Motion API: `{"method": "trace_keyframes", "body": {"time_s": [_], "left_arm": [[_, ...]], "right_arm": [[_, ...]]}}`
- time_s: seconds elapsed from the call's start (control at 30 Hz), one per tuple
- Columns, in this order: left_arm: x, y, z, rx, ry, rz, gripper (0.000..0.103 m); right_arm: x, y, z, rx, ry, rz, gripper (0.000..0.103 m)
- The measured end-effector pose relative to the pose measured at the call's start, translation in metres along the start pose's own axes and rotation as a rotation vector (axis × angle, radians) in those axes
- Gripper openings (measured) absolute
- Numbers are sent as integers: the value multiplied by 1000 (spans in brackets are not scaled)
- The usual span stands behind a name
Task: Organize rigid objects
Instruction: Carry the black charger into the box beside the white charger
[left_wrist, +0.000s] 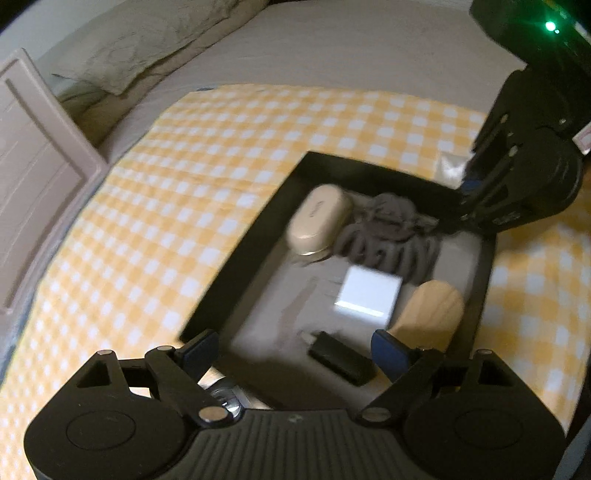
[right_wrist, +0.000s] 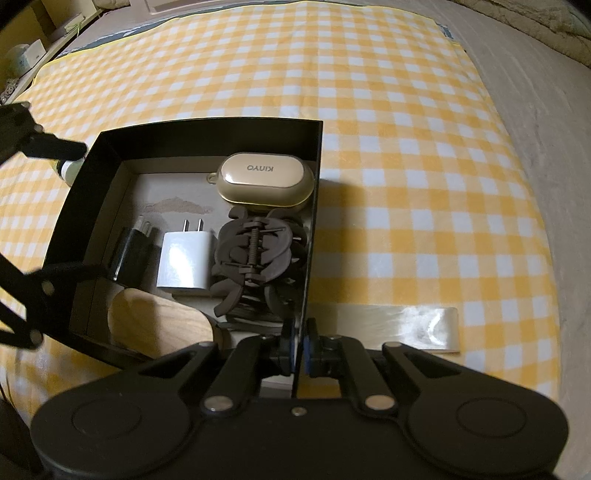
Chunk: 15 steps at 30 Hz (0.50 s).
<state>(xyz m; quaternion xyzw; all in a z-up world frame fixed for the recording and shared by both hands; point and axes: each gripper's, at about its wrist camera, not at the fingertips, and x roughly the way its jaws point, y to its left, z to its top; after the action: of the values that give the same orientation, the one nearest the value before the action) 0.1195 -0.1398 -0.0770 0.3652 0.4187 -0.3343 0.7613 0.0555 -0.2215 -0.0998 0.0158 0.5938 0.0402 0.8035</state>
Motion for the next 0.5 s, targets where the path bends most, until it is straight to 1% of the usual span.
{"method": "trace_keyframes", "body": {"time_s": [0.03,0.13,0.27,0.33,0.4,0.5], "left_arm": [[0,1,-1,5,14,23,90],[4,5,-4,6,70,60,90],[16,1,-8,44,135,87,90],[22,-2,-7,62,147,92,90],[29,-3,-5,63,152,77,92],[35,2,-4,14,154,50,93]], "right_arm": [[0,0,0,0,0,0,5],[0,-1,0,-2,-1,-1,5],[0,-1,1,-2,-1,-2,5],[0,0,0,-2,-1,-1,5],[0,0,0,-2,-1,-1,5],[0,0,0,-1,-1,0,5]]}}
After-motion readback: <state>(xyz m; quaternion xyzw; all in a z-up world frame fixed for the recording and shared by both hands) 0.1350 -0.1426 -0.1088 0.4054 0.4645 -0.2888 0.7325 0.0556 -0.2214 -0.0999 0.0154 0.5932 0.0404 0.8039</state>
